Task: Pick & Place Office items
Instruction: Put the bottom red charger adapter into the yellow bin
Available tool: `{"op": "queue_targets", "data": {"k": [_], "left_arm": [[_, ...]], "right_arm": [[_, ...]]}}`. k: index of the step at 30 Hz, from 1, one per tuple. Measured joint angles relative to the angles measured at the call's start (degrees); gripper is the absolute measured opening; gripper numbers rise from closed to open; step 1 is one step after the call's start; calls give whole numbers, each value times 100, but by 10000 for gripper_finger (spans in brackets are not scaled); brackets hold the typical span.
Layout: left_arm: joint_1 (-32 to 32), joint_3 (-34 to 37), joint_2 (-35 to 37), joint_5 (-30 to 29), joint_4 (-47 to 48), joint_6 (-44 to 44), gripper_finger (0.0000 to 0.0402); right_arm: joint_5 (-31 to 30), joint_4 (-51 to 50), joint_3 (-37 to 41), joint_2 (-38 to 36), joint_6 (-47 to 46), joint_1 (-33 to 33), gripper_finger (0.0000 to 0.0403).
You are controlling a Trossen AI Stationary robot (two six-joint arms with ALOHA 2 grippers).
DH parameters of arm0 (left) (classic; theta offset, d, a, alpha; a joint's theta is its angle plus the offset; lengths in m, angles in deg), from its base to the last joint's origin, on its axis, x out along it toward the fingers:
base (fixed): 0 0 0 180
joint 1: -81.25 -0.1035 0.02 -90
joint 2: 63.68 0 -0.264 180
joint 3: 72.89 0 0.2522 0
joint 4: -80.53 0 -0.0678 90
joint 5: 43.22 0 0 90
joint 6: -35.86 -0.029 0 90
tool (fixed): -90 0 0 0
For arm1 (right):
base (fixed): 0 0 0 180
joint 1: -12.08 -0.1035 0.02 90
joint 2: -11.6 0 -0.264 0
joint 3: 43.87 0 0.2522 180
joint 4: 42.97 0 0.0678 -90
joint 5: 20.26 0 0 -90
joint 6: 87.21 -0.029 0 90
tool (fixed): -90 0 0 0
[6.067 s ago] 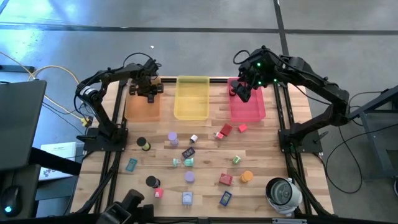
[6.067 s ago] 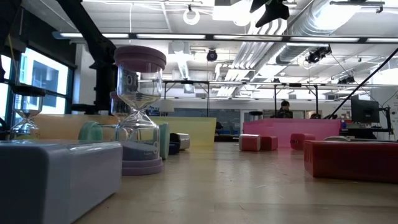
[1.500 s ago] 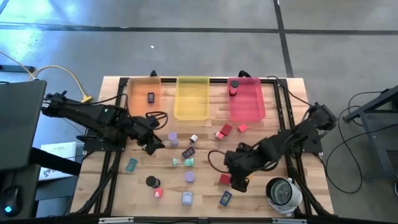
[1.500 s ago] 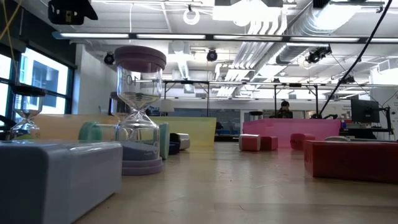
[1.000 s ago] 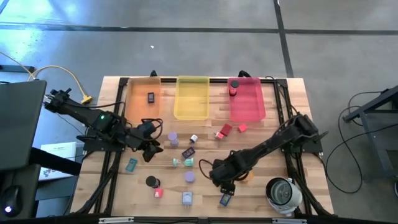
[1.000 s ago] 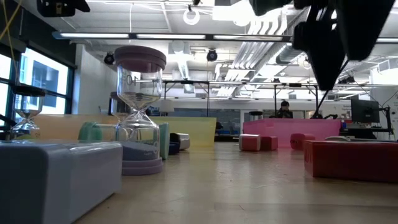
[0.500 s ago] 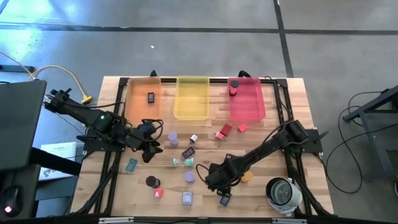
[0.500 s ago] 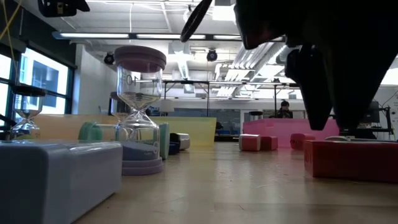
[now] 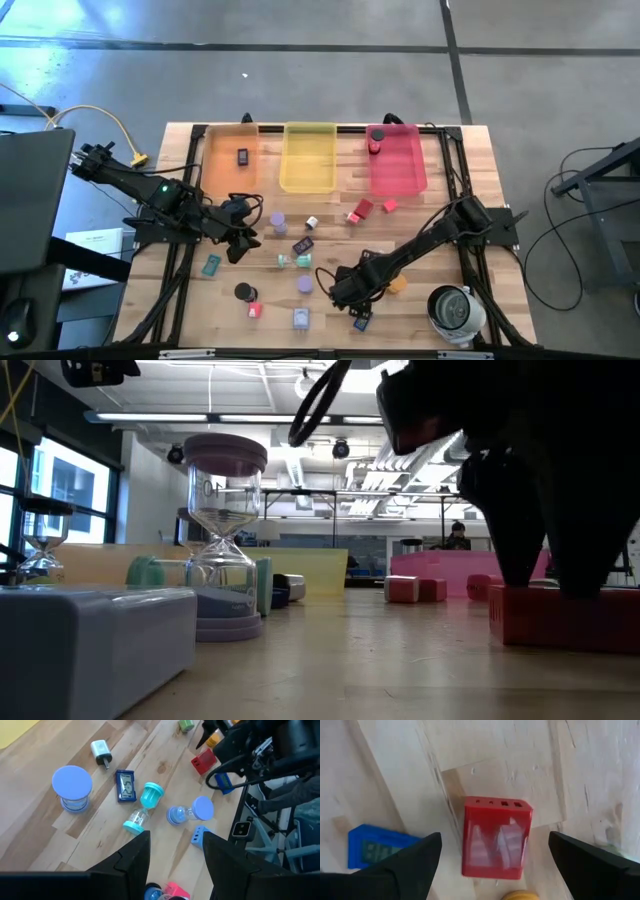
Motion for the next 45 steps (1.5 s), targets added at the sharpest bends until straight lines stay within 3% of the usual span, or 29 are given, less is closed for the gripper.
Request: {"op": "queue_targets", "data": {"k": [10,14,20,25,30,37,45], "left_arm": [[0,4,0,9,-3,-2,175],[0,4,0,9,-14,-2,175],[0,4,0,7,-22,-2,175],[0,4,0,7,-113,-2,175],[-2,4,0,7,-252,-4,175],[0,2,0,-4,-462,-122,175],[-19,-2,-98,-239,-1068,-570,175]], "right_arm": [[210,-67,-13,360,116,71,346],[316,-75,-17,417,157,73,304],[436,-128,-15,424,289,88,197],[483,-180,10,309,482,114,195],[360,-531,20,-148,663,190,195],[-384,-1081,13,-1131,700,334,195],[-1345,-1032,3,-2390,340,344,195]]}}
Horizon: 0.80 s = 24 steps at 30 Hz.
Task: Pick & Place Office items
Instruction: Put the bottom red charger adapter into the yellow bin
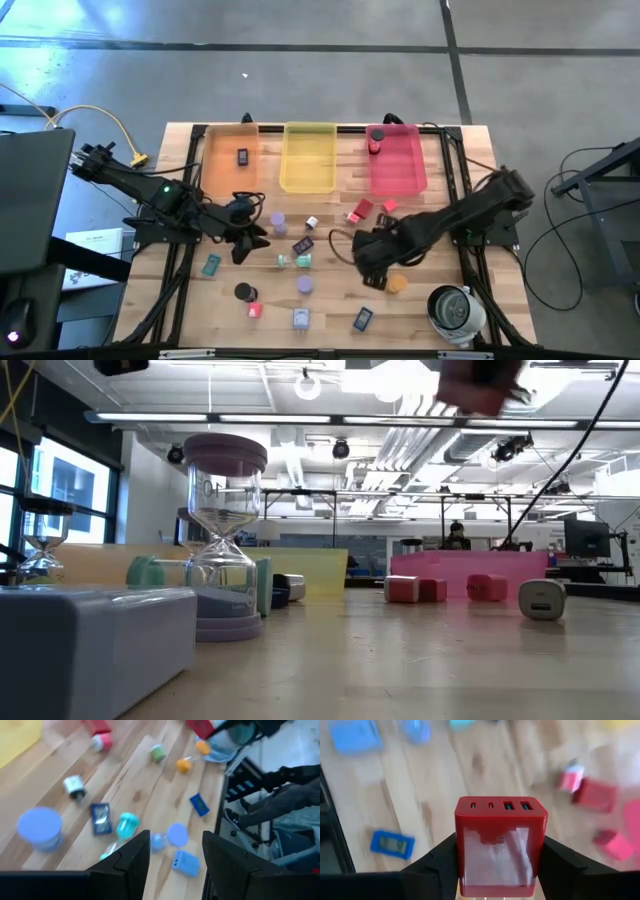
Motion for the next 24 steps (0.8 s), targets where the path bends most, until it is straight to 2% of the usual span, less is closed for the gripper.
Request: {"op": "queue_targets", "data": {"k": [4,8,14,17,20,24], "left_arm": [[-30,0,-69,-94,-440,-469,175],[-150,0,-137,-268,-1012,-805,175],[-357,-2,-371,-442,-2160,-1609,175],[-477,-2,-542,-442,-2967,-2304,175],[-621,-1,-740,-443,-3897,-2893,175],[-736,-2,-894,-426,-4975,-3123,175]], "right_arm": [[-823,437,-3,-443,-172,-54,195],[-1547,1464,-3,-680,130,-166,195],[-1522,3125,-3,-890,939,-297,195],[-1520,3679,-3,-1024,1227,-304,195],[-1518,3999,-1,-1179,1560,-296,195],[-1479,4276,-5,-1391,1818,-212,195]]}}
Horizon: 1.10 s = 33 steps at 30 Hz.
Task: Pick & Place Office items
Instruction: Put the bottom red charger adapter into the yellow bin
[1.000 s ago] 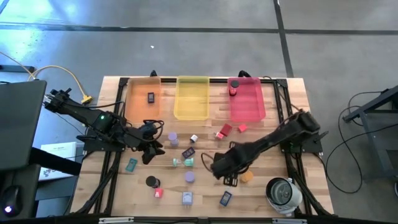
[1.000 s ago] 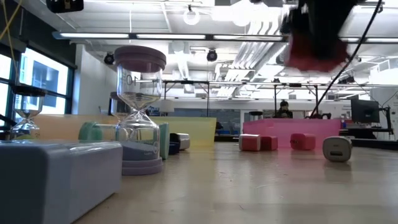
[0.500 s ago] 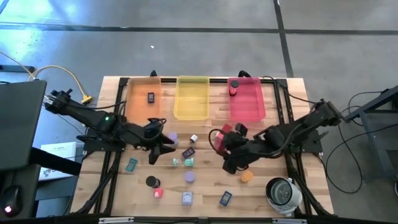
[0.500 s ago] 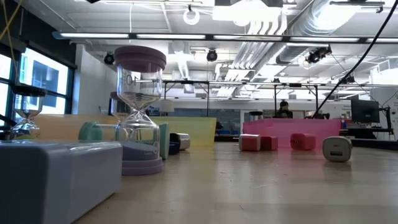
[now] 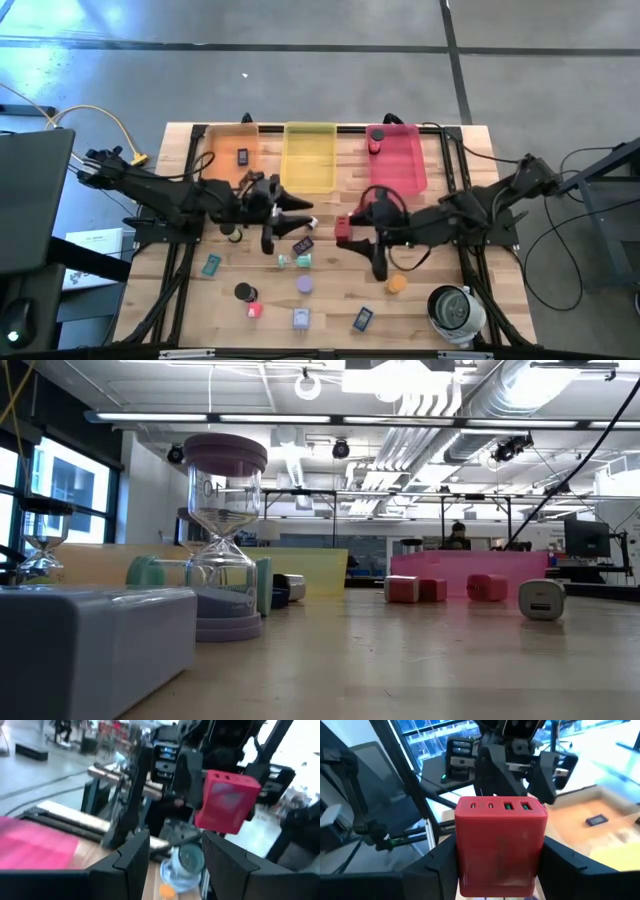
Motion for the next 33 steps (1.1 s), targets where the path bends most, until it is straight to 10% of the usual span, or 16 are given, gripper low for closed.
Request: {"op": "queue_targets", "data": {"k": [16,33], "left_arm": [[-39,2,2,35,-377,-1355,224],[290,2,4,48,-366,-525,342]], "right_arm": [[538,105,0,-64,412,450,195],[1303,608,0,-64,743,844,195]]}}
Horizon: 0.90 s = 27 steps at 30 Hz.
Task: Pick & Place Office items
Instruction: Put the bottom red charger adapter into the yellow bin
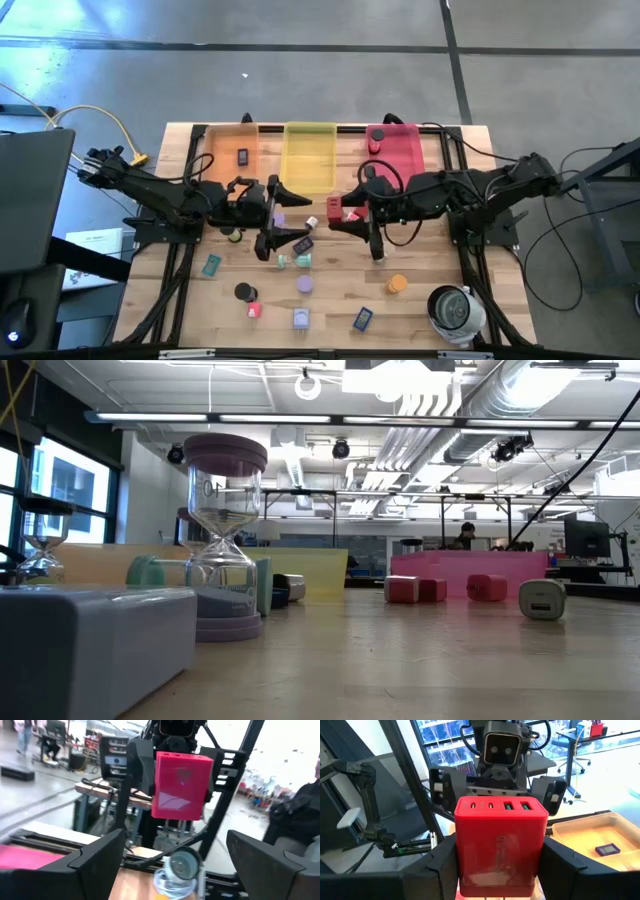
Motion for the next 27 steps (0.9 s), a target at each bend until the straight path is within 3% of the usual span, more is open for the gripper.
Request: {"op": "queue_targets", "data": {"k": [14,27], "left_arm": [[73,0,0,-11,-354,357,342],[-167,0,-260,-39,-600,-557,342]], "right_arm": [[27,564,1,0,323,-2,195],[995,1127,0,301,-658,403,195]]}}
